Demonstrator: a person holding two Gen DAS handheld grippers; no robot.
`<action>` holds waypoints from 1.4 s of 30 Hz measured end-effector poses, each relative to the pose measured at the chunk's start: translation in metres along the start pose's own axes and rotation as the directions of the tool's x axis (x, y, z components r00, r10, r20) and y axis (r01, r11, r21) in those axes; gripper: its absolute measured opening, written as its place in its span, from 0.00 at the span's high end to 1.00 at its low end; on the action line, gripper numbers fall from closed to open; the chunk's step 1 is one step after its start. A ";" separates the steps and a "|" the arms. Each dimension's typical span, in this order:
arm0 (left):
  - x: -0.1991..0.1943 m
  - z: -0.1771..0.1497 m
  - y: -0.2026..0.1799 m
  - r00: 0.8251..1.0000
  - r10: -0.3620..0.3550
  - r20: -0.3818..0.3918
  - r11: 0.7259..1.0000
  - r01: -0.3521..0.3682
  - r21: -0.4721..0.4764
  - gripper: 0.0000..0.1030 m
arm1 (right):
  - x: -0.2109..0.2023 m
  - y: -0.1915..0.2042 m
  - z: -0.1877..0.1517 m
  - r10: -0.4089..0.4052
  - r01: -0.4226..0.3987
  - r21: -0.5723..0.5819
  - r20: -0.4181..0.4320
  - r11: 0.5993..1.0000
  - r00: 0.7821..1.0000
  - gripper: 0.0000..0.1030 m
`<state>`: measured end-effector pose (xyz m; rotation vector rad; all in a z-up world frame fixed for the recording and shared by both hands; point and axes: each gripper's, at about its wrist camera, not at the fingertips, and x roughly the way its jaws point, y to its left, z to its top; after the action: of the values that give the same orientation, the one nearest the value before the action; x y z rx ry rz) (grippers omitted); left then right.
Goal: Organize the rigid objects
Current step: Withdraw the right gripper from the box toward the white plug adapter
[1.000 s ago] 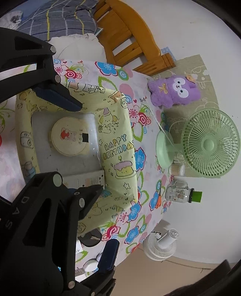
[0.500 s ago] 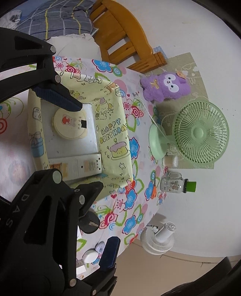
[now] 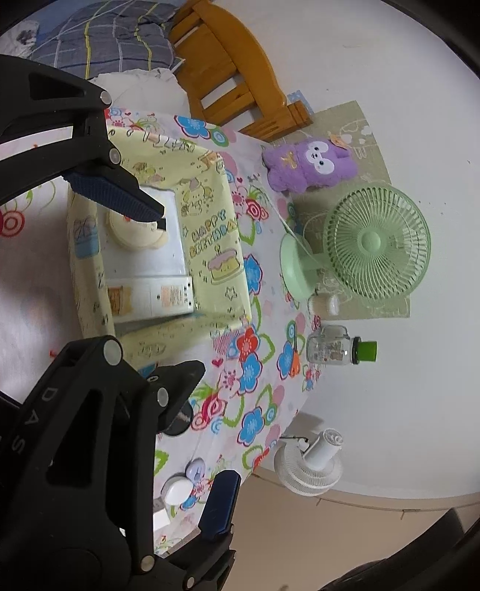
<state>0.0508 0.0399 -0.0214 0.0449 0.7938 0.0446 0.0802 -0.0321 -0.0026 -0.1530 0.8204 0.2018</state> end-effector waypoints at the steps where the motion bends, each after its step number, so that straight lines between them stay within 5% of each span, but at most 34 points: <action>1: -0.001 0.000 -0.002 1.000 -0.002 0.002 1.000 0.002 0.001 0.15 | -0.002 -0.003 -0.001 -0.003 0.003 0.000 0.002 1.000 1.000 0.12; 42: -0.021 -0.011 -0.107 0.997 -0.044 0.066 0.997 0.039 0.064 0.15 | -0.046 -0.100 -0.046 -0.084 0.081 0.033 0.090 0.996 0.992 0.12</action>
<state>0.0306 -0.0678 -0.0204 0.0887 0.7287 -0.0212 0.0404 -0.1444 0.0059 -0.1489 0.7245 0.1179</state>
